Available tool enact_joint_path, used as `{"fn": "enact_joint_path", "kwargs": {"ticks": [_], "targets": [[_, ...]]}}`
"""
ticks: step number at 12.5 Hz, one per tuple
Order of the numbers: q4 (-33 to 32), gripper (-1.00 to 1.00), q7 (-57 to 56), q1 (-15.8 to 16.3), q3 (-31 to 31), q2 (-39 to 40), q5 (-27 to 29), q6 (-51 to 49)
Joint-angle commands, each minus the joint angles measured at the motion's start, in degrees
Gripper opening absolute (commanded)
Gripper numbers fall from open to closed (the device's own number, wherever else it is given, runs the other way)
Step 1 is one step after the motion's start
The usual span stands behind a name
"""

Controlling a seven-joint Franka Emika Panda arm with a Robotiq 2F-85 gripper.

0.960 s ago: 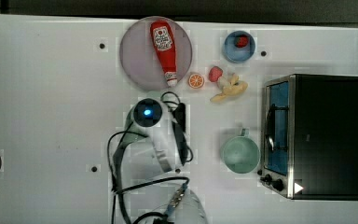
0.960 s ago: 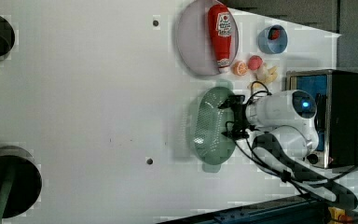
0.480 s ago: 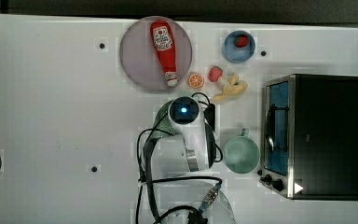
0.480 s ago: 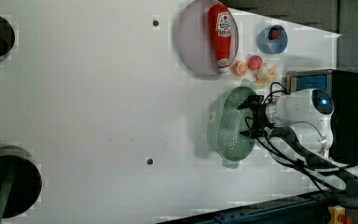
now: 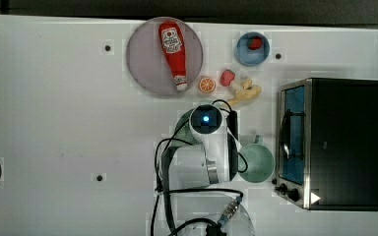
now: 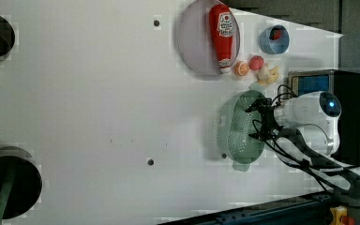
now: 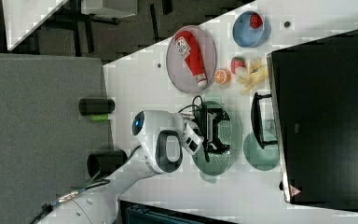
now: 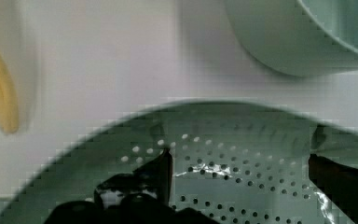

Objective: Drag strainer left to right.

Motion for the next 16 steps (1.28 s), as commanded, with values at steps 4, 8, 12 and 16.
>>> {"fn": "enact_joint_path", "kwargs": {"ticks": [4, 8, 12, 16], "targets": [[-0.67, 1.00, -11.67, -0.43, 3.15, -7.50, 0.26, 0.04], [-1.86, 1.00, -27.60, -0.41, 5.83, -23.43, 6.31, -10.98], [1.16, 1.00, -44.66, -0.41, 4.95, -41.36, 17.43, -31.99], [11.44, 1.00, -50.88, -0.44, 4.63, -47.94, 17.44, -49.80]]}}
